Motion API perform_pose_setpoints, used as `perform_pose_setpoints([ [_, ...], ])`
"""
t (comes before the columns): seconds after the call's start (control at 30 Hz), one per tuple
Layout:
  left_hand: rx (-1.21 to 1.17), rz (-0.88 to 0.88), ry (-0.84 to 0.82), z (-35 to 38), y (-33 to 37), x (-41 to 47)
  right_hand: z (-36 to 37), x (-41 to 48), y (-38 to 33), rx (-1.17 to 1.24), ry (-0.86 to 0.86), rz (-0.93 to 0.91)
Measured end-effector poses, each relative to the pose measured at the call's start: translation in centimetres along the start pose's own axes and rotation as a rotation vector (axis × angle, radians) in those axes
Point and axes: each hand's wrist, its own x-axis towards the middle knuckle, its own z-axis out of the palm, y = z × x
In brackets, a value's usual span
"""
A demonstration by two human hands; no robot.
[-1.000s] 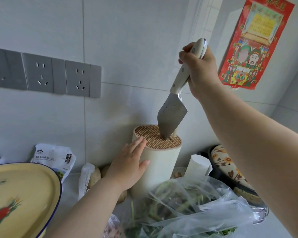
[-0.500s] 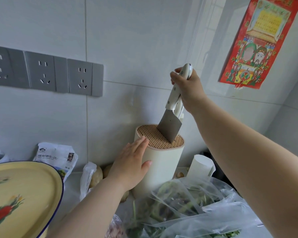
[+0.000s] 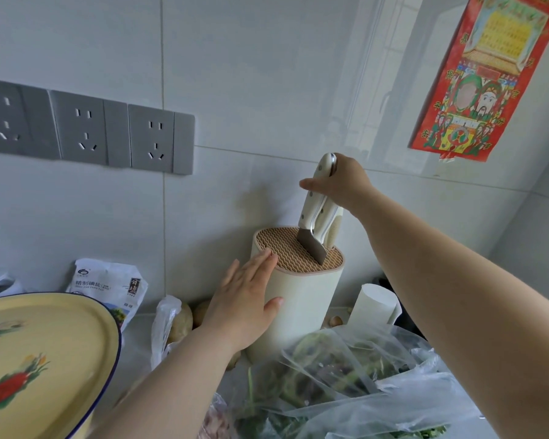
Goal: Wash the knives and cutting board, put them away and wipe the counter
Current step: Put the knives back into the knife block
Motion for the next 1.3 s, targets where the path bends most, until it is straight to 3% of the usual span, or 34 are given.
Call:
perform_pose_setpoints([
  [0.27,-0.017,0.003,0.016,0.0,0.0,0.0,-1.6,-0.2,0.5,-0.035,-0.193,-0.011],
  [0.4,-0.009,-0.001,0.014,0.0,0.1,-0.1,-0.9,-0.5,1.0,0.034,-0.106,-0.061],
  [0.63,0.013,-0.025,-0.007,-0.2,0.3,-0.1,-1.0,-0.3,0.9,-0.105,-0.149,-0.085],
  [0.97,0.083,-0.043,-0.094,-1.7,1.1,-0.7,-4.6,-5.4,0.5,-0.331,-0.050,-0.127],
  [1.2,-0.149,0.056,0.179,-1.5,5.5,-4.8,-9.9,-12.2,2.0,-0.448,-0.170,-0.059],
  [1.3,-0.308,0.138,0.192,-1.0,8.8,-7.7,-11.4,-15.5,3.6,-0.432,-0.191,-0.015],
])
